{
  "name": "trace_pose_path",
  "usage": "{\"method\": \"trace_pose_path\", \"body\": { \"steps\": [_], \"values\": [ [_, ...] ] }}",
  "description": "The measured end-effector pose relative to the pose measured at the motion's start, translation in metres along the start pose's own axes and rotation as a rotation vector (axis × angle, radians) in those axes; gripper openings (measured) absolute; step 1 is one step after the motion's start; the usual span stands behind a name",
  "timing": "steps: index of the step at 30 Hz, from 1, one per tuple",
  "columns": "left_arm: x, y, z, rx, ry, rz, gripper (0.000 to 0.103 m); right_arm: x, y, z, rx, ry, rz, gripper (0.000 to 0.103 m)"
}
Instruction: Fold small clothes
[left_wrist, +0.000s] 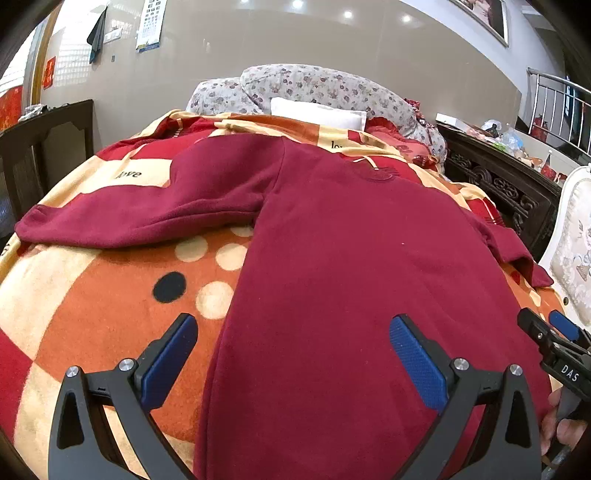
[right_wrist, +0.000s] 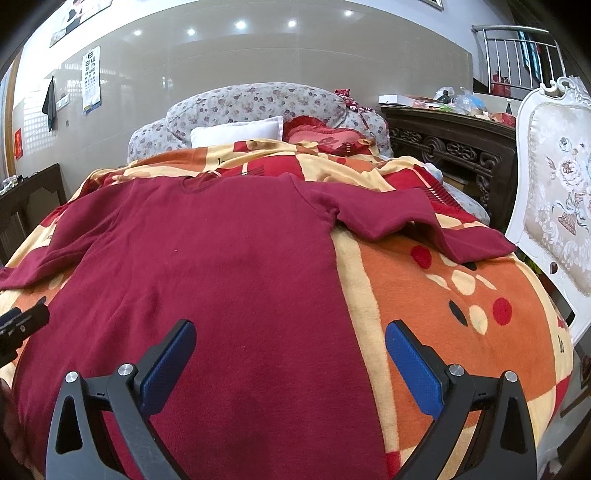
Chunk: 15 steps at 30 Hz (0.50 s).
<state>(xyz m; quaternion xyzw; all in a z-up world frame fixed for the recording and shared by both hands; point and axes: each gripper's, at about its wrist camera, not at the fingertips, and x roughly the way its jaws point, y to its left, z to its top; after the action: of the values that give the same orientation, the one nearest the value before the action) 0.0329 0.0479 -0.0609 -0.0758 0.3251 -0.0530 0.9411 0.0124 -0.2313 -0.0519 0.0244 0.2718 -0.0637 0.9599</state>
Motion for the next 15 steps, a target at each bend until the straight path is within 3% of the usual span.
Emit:
{"method": "trace_pose_path", "body": {
  "steps": [15],
  "values": [
    [0.0020,0.0062,-0.0007,-0.029,0.018,0.012,0.103,-0.0014,0.0007,-0.0005,-0.009,-0.019,-0.006,0.103]
  ]
}}
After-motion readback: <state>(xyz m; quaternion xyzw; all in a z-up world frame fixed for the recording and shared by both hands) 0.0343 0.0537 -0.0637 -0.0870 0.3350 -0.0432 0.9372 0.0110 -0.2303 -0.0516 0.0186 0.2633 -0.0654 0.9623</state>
